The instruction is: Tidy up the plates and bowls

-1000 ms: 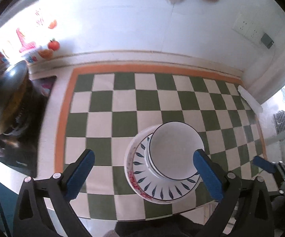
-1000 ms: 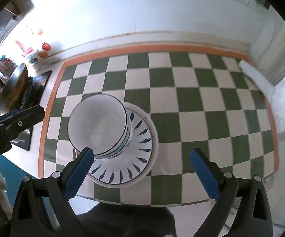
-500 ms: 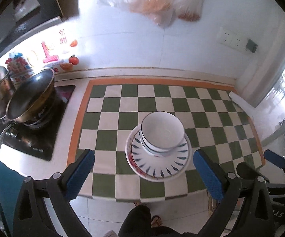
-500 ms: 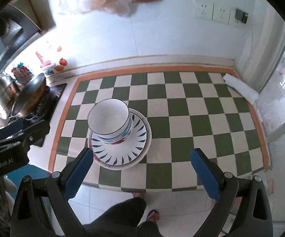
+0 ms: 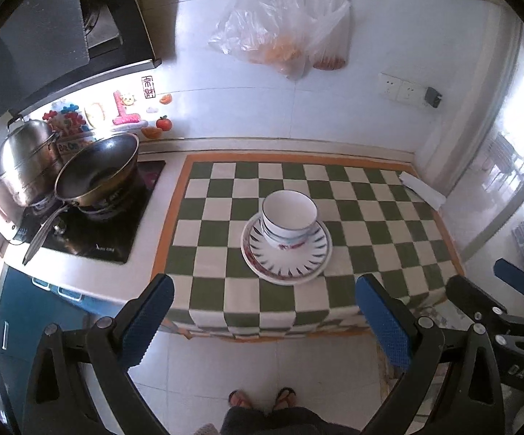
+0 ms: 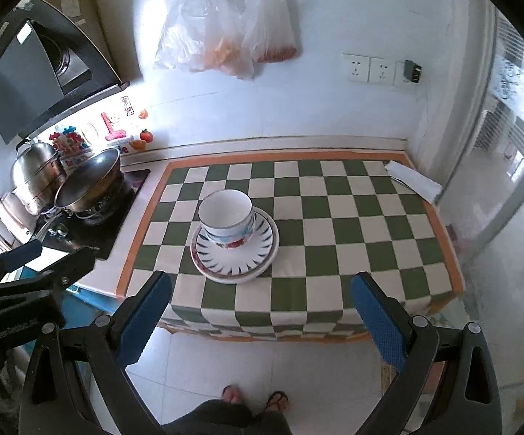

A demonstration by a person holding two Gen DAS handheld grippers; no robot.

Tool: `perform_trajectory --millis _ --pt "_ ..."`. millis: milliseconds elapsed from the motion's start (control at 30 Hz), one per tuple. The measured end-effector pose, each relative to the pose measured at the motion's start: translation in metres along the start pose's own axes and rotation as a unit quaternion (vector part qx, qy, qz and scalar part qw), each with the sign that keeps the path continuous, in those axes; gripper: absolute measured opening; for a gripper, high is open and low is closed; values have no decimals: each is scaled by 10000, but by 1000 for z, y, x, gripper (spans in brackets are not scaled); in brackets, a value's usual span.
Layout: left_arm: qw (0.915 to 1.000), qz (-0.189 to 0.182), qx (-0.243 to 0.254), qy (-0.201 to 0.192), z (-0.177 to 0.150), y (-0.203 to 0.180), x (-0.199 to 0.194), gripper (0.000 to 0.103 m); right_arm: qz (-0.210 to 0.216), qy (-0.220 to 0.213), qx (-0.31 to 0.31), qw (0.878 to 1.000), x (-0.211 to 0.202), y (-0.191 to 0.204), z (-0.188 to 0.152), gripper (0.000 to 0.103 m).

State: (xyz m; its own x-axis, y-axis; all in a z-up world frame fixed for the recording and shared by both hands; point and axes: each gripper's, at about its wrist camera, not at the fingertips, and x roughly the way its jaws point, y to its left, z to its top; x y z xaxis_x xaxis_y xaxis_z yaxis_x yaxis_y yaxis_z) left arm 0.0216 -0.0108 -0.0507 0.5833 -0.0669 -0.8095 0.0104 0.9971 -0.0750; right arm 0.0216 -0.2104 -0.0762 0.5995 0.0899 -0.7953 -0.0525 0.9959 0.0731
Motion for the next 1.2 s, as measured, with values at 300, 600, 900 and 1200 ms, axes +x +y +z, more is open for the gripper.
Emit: perform_trajectory --millis 300,600,900,1200 --pt "9998 49 160 125 -16 13 -37 103 -188 70 95 9998 -48 17 -21 101" --pt "9997 58 186 113 -26 24 -52 103 -400 42 92 9991 -72 37 -31 101" --pt "9998 19 145 132 -32 36 -57 103 -496 7 96 9987 -81 46 -33 101" --pt "9999 12 109 90 -33 45 -62 103 -508 14 59 9987 -84 52 -34 101"
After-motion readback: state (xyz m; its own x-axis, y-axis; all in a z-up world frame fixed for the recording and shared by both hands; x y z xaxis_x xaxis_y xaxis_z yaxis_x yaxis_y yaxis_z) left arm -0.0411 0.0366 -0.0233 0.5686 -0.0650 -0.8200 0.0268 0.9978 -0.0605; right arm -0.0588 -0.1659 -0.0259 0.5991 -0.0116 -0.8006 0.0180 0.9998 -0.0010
